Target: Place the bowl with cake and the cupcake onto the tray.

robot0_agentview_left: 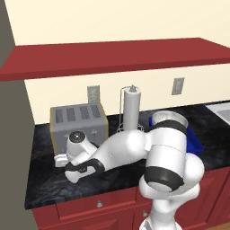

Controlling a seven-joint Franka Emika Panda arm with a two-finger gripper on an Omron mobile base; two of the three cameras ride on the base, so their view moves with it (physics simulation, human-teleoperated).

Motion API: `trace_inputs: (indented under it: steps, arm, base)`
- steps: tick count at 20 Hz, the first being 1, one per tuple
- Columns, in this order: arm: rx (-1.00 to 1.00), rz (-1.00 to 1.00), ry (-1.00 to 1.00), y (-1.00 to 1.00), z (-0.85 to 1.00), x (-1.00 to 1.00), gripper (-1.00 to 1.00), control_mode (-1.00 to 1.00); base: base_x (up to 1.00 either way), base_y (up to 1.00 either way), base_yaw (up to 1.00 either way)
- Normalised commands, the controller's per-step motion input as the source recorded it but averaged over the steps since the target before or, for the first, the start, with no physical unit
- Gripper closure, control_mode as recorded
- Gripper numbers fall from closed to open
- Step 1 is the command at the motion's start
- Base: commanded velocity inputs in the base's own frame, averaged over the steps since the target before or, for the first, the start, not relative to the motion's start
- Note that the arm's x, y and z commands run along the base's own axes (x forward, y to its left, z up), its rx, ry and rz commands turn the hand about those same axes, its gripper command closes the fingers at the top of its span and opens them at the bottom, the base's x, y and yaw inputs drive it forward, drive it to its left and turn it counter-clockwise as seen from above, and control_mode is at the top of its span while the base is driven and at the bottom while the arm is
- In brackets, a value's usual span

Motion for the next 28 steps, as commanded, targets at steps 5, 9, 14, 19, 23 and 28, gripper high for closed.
trace_inputs:
  steps: [5,9,14,19,23,28]
  arm:
    - [0.00,0.00,0.02,-0.15,0.14,-0.11,1.00,-1.00]
    - [0.00,-0.03,0.00,-0.53,0.56,-0.25,1.00,-1.00]
    - [-0.04,-0.01,-0.03,-0.73,0.34,-0.24,1.00,-1.00]
    - [-0.04,0.11,-0.12,-0.82,0.37,-0.31,1.00,-1.00]
    - [0.00,0.15,-0.06,-0.90,0.36,-0.14,1.00,-1.00]
    - [0.00,-0.02,0.08,-0.89,0.31,-0.02,1.00,-1.00]
  base:
    - [0.00,0.00,0.00]
    - [0.00,0.00,0.00]
    - [0.00,0.00,0.00]
    - [0.00,0.00,0.00]
    - [0.00,0.00,0.00]
    - [0.00,0.00,0.00]
